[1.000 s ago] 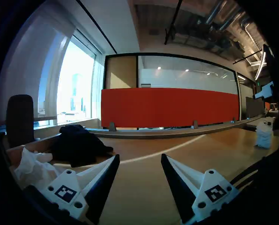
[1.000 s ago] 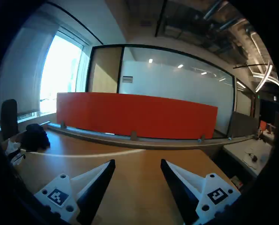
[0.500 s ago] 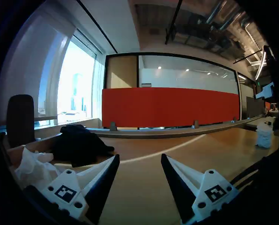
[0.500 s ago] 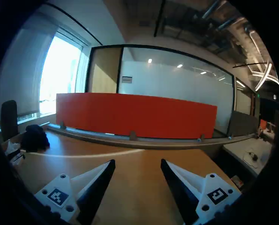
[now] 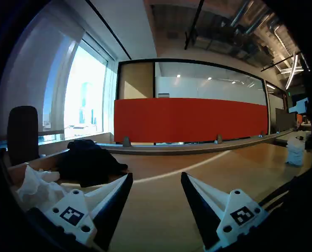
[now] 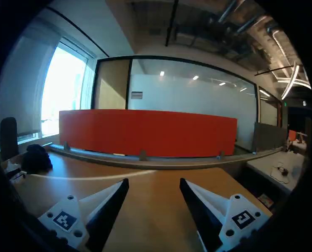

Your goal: Fold towel

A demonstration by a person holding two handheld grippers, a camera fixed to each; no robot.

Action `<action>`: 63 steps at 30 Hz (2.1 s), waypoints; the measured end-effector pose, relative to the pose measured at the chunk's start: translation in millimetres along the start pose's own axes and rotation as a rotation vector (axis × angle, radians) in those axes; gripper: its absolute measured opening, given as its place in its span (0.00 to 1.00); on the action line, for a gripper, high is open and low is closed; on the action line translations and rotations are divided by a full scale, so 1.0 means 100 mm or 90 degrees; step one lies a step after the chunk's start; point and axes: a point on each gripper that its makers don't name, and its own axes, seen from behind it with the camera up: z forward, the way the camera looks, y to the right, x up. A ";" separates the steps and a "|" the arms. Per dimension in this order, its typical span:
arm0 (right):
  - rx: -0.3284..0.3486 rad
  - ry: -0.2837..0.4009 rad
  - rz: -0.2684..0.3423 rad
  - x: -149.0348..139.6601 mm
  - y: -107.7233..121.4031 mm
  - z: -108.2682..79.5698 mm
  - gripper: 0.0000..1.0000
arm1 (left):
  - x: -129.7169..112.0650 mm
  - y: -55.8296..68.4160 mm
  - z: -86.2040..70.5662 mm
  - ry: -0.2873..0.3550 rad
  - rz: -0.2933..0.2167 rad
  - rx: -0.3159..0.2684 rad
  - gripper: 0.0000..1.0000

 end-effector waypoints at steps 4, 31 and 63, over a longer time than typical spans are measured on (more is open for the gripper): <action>-0.012 0.009 0.018 -0.14 0.10 -0.01 0.94 | 0.00 0.00 0.00 0.000 0.000 0.000 0.97; -0.006 0.036 0.071 -1.07 0.29 -0.03 0.94 | 0.00 -0.01 0.00 0.000 0.000 0.000 0.97; 0.003 0.063 0.030 -1.12 0.18 -0.10 0.95 | 0.00 0.00 0.00 0.000 0.000 0.000 0.97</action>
